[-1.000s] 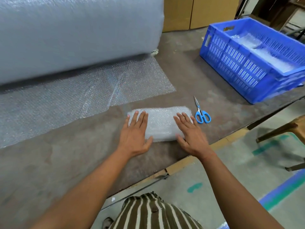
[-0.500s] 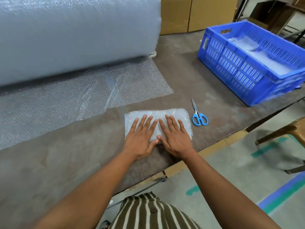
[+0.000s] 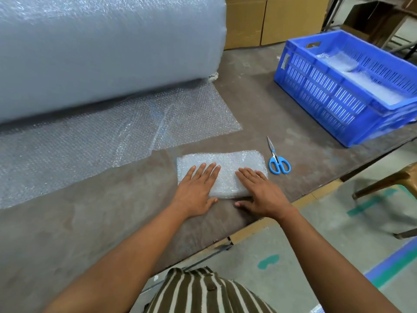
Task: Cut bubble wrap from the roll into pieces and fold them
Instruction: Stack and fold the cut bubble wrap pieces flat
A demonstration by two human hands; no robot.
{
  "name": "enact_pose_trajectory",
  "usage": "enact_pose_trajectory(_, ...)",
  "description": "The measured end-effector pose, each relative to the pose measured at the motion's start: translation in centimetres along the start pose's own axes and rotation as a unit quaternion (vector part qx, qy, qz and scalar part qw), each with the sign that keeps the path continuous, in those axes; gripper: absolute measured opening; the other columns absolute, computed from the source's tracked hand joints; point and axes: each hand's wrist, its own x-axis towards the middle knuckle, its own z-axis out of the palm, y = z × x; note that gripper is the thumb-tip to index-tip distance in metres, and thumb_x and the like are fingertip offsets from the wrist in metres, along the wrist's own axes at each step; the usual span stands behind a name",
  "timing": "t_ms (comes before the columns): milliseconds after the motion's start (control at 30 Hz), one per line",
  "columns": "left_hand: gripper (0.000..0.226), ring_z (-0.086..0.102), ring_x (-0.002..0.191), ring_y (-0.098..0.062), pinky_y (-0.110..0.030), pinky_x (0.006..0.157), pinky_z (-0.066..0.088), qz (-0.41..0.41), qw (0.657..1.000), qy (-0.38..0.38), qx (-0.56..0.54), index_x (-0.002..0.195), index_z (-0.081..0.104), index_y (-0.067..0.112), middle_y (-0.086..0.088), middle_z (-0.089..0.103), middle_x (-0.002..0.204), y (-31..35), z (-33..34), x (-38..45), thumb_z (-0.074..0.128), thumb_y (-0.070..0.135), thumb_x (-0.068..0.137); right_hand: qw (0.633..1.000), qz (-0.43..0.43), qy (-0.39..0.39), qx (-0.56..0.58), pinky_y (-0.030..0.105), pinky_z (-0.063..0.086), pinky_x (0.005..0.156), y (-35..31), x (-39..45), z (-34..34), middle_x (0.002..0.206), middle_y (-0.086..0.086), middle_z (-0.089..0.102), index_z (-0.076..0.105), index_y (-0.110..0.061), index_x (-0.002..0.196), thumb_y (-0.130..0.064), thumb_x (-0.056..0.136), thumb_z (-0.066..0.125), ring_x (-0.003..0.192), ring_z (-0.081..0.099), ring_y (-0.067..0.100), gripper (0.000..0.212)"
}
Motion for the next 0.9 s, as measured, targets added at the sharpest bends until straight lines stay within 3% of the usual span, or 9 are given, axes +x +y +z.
enact_pose_trajectory(100,0.087,-0.013,0.166,-0.027,-0.050,0.135,-0.003,0.014,1.000,-0.015,-0.005,0.169,-0.022,0.025,-0.001,-0.016,0.180,-0.2,-0.5,0.0,0.040,0.042,0.110,1.000,-0.001,-0.027,-0.001,0.034,0.013,0.132,0.2,0.6,-1.0,0.180,0.001,0.017,0.018,-0.024,0.173,-0.066,0.099,0.060,0.166,0.015,0.020,0.095)
enact_pose_trajectory(200,0.091,-0.015,0.166,-0.027,-0.050,0.135,-0.002,0.005,0.999,-0.041,-0.014,0.168,-0.023,0.024,-0.003,-0.015,0.180,0.0,-0.6,0.1,0.042,0.030,0.106,0.999,-0.001,-0.026,-0.022,0.038,0.028,0.128,-0.2,1.1,-1.8,0.177,0.008,0.027,0.029,-0.018,0.170,-0.046,0.106,0.063,0.163,0.028,0.026,0.078)
enact_pose_trajectory(300,0.106,-0.013,0.166,-0.030,-0.050,0.135,-0.001,0.000,0.999,-0.051,0.003,0.168,-0.023,0.020,-0.006,-0.014,0.180,-0.1,-0.5,0.6,0.056,0.026,0.098,0.997,-0.032,0.027,-0.071,0.047,0.054,0.107,-0.4,1.1,-1.2,0.155,0.021,0.058,0.053,-0.007,0.155,-0.022,0.091,0.079,0.140,0.060,0.038,0.071)
enact_pose_trajectory(367,0.112,-0.009,0.167,-0.032,-0.051,0.135,0.003,-0.002,0.998,-0.054,0.012,0.169,-0.020,0.018,-0.007,-0.011,0.181,-0.2,-0.6,0.9,0.064,0.026,0.095,0.994,-0.032,0.032,-0.095,0.046,0.059,0.097,-0.6,1.1,-0.9,0.145,0.022,0.066,0.060,-0.004,0.149,-0.012,0.075,0.086,0.130,0.068,0.038,0.079)
enact_pose_trajectory(533,0.088,-0.010,0.166,-0.037,-0.051,0.135,0.005,-0.013,1.000,-0.024,0.007,0.172,-0.001,0.014,-0.009,-0.004,0.181,-0.3,-0.8,1.4,0.049,0.027,0.101,0.992,-0.023,0.075,-0.094,0.046,0.063,0.086,-1.7,1.1,-1.0,0.135,0.022,0.072,0.069,-0.001,0.138,-0.002,0.066,0.089,0.117,0.075,0.038,0.075)
enact_pose_trajectory(633,0.085,-0.017,0.165,-0.035,-0.052,0.134,-0.003,-0.024,1.000,-0.007,0.011,0.172,-0.002,0.012,-0.010,-0.007,0.181,-0.8,-0.6,2.1,0.046,0.022,0.102,0.991,-0.010,0.103,-0.080,0.044,0.062,0.081,-1.9,1.2,-1.1,0.126,0.019,0.077,0.073,-0.002,0.131,-0.002,0.066,0.083,0.106,0.078,0.035,0.066)
enact_pose_trajectory(767,0.086,0.009,0.167,-0.033,-0.051,0.134,0.000,-0.015,1.000,0.001,0.006,0.172,0.004,0.012,-0.011,0.015,0.180,-3.4,-1.1,4.1,0.052,0.013,0.101,0.985,-0.025,0.151,-0.081,0.041,0.055,0.083,-1.9,1.1,-2.4,0.125,0.010,0.078,0.073,-0.009,0.132,-0.015,0.077,0.055,0.106,0.077,0.029,0.059)
enact_pose_trajectory(900,0.082,0.034,0.159,-0.040,-0.059,0.131,0.013,0.012,0.995,0.097,-0.002,0.166,0.035,0.011,-0.013,0.041,0.169,-6.3,-3.8,6.9,0.050,0.009,0.086,0.957,-0.066,0.265,-0.099,0.043,0.049,0.095,-1.0,1.7,-3.4,0.135,0.008,0.075,0.073,-0.014,0.134,-0.009,0.093,0.062,0.126,0.071,0.028,0.043)
